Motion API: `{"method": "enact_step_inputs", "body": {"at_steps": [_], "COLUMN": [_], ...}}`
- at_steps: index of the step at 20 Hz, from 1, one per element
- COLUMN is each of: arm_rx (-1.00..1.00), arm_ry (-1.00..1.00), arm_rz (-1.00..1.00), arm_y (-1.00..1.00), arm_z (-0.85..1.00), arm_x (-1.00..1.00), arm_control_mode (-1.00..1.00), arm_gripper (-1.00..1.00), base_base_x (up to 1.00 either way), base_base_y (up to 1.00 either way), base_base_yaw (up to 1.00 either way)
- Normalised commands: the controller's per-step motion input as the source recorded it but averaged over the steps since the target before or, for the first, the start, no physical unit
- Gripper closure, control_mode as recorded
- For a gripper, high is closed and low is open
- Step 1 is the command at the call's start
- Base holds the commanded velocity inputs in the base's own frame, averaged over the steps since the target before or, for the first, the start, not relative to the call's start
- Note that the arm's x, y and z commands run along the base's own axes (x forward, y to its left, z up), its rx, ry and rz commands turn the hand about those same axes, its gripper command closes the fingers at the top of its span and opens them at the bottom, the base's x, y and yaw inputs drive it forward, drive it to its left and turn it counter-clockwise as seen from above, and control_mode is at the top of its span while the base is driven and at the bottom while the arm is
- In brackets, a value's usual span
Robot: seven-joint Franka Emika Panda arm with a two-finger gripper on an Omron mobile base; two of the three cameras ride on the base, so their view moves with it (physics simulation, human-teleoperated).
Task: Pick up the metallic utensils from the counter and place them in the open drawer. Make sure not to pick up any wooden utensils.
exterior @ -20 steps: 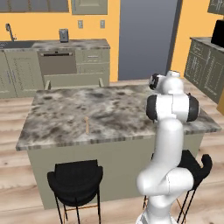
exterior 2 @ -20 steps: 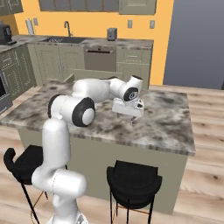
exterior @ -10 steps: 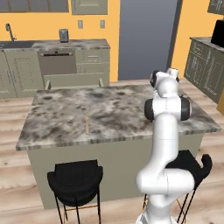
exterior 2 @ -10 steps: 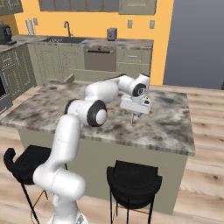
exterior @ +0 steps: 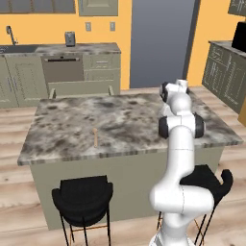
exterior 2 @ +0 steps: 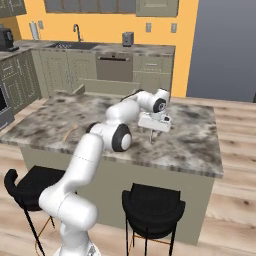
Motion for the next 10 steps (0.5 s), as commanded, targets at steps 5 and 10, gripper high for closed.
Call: {"method": "enact_step_inputs", "body": {"at_steps": [5,10], "arm_rx": [0.00,-0.07], "arm_ry": [-0.10,-0.12], "arm_rz": [0.00,0.00], "arm_y": [0.14,0.21], "arm_z": [-0.23,-0.38], "arm_x": [0.01,0.00], "arm_control_mode": [-1.00,-1.00], "arm_gripper": [-1.00,-1.00], "base_base_x": [0.00,0.00], "base_base_y": [0.00,0.00], "base_base_yaw": [0.00,0.00]}}
